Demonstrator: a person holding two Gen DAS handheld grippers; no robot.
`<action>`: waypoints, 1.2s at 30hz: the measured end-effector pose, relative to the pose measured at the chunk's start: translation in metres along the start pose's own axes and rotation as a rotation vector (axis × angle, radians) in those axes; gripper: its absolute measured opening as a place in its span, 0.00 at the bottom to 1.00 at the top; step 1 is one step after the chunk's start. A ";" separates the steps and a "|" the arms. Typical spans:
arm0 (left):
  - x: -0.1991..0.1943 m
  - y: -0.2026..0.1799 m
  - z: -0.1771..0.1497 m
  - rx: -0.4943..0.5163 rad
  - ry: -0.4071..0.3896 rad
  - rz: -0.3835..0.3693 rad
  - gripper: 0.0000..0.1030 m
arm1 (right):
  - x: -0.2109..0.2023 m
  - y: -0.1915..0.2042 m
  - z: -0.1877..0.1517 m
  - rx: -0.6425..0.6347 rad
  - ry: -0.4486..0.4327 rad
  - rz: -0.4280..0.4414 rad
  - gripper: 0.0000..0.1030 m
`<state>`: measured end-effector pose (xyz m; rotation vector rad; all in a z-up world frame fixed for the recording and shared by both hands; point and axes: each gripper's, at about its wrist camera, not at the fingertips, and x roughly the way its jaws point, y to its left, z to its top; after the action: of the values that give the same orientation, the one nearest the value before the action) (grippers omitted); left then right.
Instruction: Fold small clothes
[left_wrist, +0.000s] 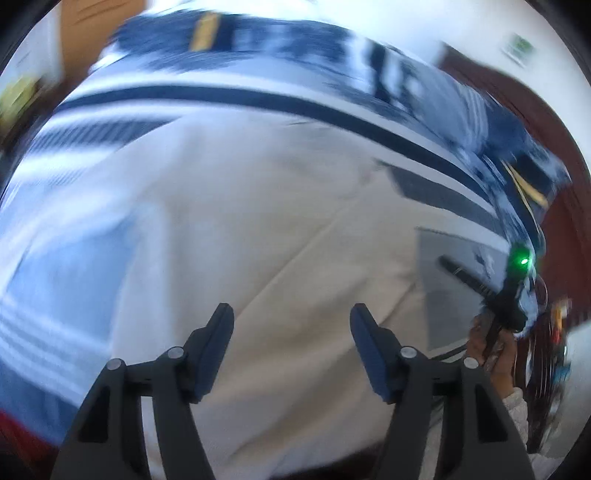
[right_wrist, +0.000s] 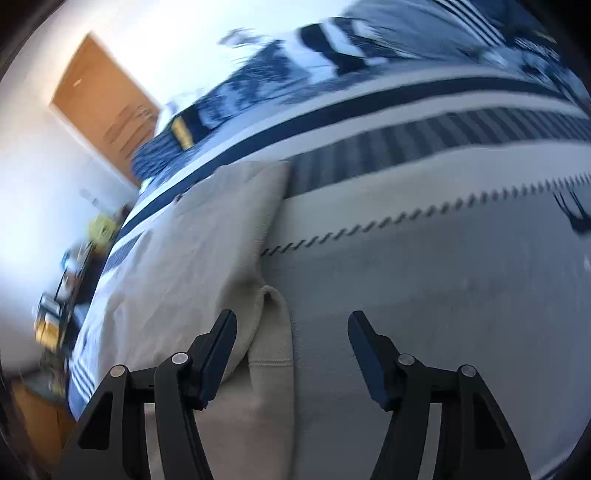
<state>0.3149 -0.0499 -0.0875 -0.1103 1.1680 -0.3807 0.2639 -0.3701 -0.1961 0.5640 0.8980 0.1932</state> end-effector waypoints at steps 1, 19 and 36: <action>0.013 -0.009 0.015 0.021 0.013 -0.024 0.63 | 0.003 -0.002 -0.001 -0.020 0.017 0.020 0.62; 0.259 -0.114 0.169 0.000 0.313 -0.113 0.60 | 0.069 0.015 0.016 -0.241 0.082 0.082 0.33; 0.289 -0.095 0.203 -0.188 0.317 -0.193 0.10 | 0.052 -0.049 0.027 0.057 0.081 0.150 0.02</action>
<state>0.5747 -0.2616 -0.2337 -0.3379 1.5119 -0.4698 0.3135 -0.4016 -0.2452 0.6814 0.9427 0.3287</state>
